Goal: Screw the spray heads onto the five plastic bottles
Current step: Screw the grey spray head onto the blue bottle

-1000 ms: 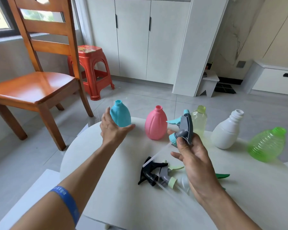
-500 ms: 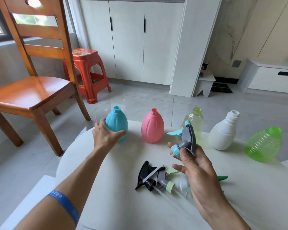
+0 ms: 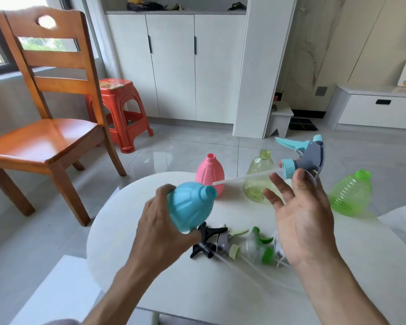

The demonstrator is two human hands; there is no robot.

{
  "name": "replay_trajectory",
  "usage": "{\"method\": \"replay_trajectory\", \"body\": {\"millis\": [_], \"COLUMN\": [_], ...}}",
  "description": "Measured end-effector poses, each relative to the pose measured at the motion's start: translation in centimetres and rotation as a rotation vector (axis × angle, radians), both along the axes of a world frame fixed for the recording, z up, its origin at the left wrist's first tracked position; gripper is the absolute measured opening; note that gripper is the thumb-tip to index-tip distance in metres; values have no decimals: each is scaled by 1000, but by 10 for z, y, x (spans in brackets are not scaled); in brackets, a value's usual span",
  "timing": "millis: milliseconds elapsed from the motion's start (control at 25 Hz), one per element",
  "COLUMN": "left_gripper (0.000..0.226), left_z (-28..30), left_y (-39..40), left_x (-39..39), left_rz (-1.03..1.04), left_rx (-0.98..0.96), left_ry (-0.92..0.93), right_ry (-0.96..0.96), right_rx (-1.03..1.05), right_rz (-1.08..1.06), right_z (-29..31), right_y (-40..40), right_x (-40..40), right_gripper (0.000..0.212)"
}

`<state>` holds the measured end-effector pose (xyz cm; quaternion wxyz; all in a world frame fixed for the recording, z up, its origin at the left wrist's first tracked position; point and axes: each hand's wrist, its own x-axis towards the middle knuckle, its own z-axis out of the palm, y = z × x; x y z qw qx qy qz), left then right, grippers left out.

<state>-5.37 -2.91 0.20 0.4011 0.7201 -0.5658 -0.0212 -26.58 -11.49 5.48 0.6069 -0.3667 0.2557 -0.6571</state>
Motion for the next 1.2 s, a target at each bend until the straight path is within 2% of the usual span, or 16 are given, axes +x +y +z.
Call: {"method": "replay_trajectory", "body": {"millis": [120,440,600,720,880,1000,1200], "left_gripper": [86,89,87,88,89,94,93], "left_z": [-9,-15,-12,-13,-13,-11,-12], "left_y": [-5,-16,-13,-10,-8,-6,-3], "left_x": [-3,-10,-25,-33,-31,-31,-34], "left_rz": [17,14,-40,-105,-171,-176,-93], "left_rx": [26,53,28,36,41,19,37], "left_ry": [-38,-57,-76,-51,-27,-9,-91], "right_ry": [8,266,338,252,218,226,382], "right_rx": [-74,-208,-129,-17,57,17,-144], "right_rz": [-21,-42,76,253,334,412,430], "right_z": [5,-21,-44,-52,-51,-52,-52], "right_y": [-1,0,5,6,0,-2,-1], "right_x": [-4,3,19,24,14,11,12], "right_gripper": [19,16,12,18,29,30,29]}}
